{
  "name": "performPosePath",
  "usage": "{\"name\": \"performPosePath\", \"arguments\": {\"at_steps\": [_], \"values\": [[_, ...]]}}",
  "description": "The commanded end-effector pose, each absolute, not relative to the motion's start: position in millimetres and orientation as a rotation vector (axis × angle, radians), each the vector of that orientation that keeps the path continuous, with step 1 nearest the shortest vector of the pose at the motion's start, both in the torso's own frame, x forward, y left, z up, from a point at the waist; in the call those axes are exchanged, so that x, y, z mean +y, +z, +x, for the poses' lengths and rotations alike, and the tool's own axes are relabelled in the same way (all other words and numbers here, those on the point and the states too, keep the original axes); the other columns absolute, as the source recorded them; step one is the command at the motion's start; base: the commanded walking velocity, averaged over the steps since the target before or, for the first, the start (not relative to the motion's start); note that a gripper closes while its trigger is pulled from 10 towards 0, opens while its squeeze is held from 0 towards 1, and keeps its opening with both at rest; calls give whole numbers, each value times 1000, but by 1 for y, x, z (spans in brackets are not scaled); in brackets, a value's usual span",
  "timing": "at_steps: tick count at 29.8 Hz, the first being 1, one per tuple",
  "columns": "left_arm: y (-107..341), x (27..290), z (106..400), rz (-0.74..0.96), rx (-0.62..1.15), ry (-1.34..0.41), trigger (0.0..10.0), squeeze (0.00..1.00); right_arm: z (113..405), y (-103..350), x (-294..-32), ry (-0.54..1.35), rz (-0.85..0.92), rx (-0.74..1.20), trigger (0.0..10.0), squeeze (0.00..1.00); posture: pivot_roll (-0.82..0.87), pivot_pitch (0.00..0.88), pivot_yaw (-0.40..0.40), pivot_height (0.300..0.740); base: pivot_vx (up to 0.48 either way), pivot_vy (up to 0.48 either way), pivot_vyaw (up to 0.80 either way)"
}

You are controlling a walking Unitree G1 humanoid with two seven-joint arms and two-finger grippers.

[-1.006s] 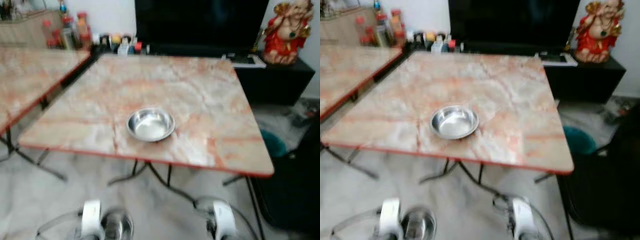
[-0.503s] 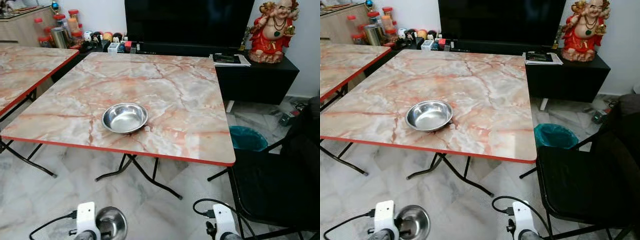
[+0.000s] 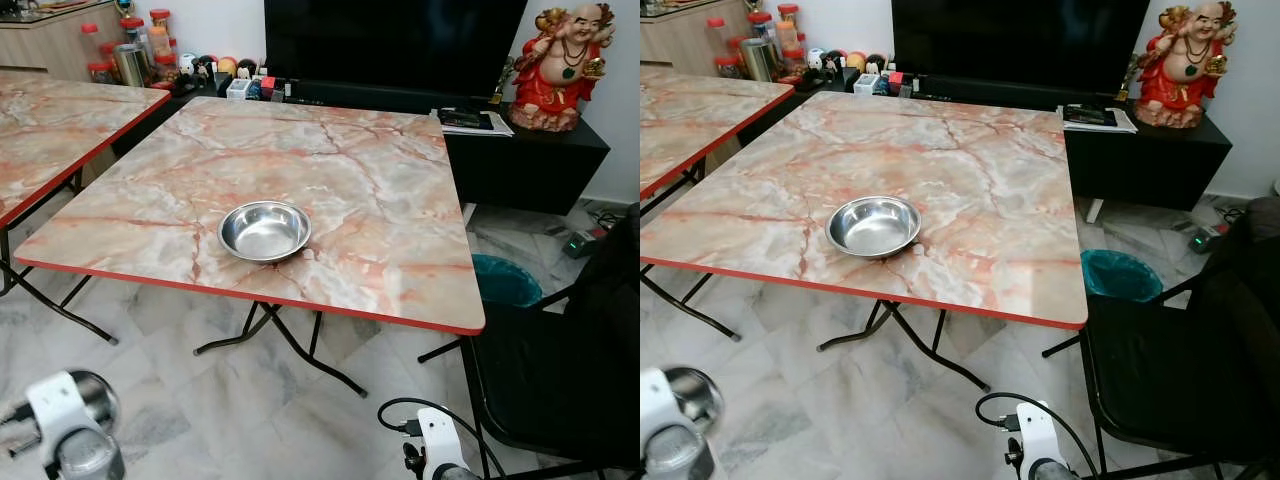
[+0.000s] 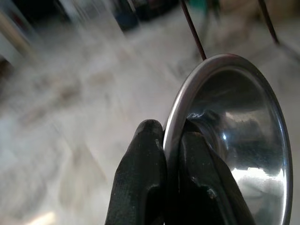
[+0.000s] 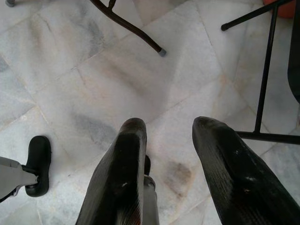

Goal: Setting the table

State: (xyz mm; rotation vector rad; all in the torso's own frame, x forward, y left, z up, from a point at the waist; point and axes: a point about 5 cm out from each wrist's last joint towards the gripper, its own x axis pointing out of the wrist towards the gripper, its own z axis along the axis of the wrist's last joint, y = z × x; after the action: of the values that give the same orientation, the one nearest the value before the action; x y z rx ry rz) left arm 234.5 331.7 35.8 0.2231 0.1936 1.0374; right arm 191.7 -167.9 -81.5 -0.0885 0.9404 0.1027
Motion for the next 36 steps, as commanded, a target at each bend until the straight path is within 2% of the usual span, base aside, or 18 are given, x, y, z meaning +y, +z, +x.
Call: {"name": "performPosePath", "arguments": {"at_steps": [1,3,5,6,8,9,10,13,14,15,16,18,19,23,24,25,31,36], "values": [[63,336,249,261,49,1062,10000,0,197,-79,-167,111,-95,925,10000,0,7,0,-44,719,0,0,0],[109,344,266,326,-164,1086,10000,0,197,-79,-167,114,-97,925,10000,0,10,0,-47,719,0,0,0],[119,345,269,350,-206,1086,10000,0,197,-79,-167,114,-97,926,10000,0,10,0,-47,719,0,0,0],[150,345,280,371,-325,1071,10000,0,197,-79,-167,114,-97,927,10000,0,11,0,-46,719,0,0,0],[161,345,284,371,-371,1061,10000,0,197,-79,-167,114,-97,927,10000,0,11,0,-45,719,0,0,0],[187,339,296,349,-468,996,10000,0,197,-79,-167,112,-95,927,10000,0,11,0,-45,719,0,0,0],[187,339,296,349,-468,996,10000,0,197,-79,-167,112,-95,927,10000,0,11,0,-45,719,0,0,0],[214,317,315,275,-563,824,10000,0,197,-79,-167,106,-86,922,10000,0,7,0,-39,719,0,0,0],[216,307,323,227,-557,752,10000,0,198,-78,-166,107,-85,921,10000,0,7,0,-39,719,0,0,0],[215,282,343,79,-491,559,10000,0,199,-78,-165,109,-80,917,10000,0,11,0,-39,719,0,0,0],[215,270,350,25,-471,479,10000,0,199,-78,-164,111,-79,917,10000,0,10,0,-38,719,0,0,0],[211,249,358,-57,-432,360,10000,0,199,-78,-163,112,-78,917,10000,0,10,0,-38,719,0,0,0],[211,249,358,-57,-432,360,10000,0,199,-78,-163,112,-78,917,10000,0,10,0,-38,719,0,0,0],[187,199,372,-294,-284,147,10000,0,199,-78,-163,108,-70,913,10000,0,2,0,-31,719,0,0,0],[187,199,372,-294,-284,147,10000,0,199,-78,-163,108,-70,913,10000,0,2,0,-31,719,0,0,0],[179,187,374,-370,-244,126,10000,0,199,-78,-163,105,-68,912,10000,0,1,0,-29,719,0,0,0],[162,161,377,-592,-140,90,10000,0,198,-78,-163,104,-66,914,10000,0,2,0,-27,719,0,0,0],[160,154,378,-662,-109,67,10000,0,198,-78,-163,104,-66,915,10000,0,2,0,-27,719,0,0,0]]}}
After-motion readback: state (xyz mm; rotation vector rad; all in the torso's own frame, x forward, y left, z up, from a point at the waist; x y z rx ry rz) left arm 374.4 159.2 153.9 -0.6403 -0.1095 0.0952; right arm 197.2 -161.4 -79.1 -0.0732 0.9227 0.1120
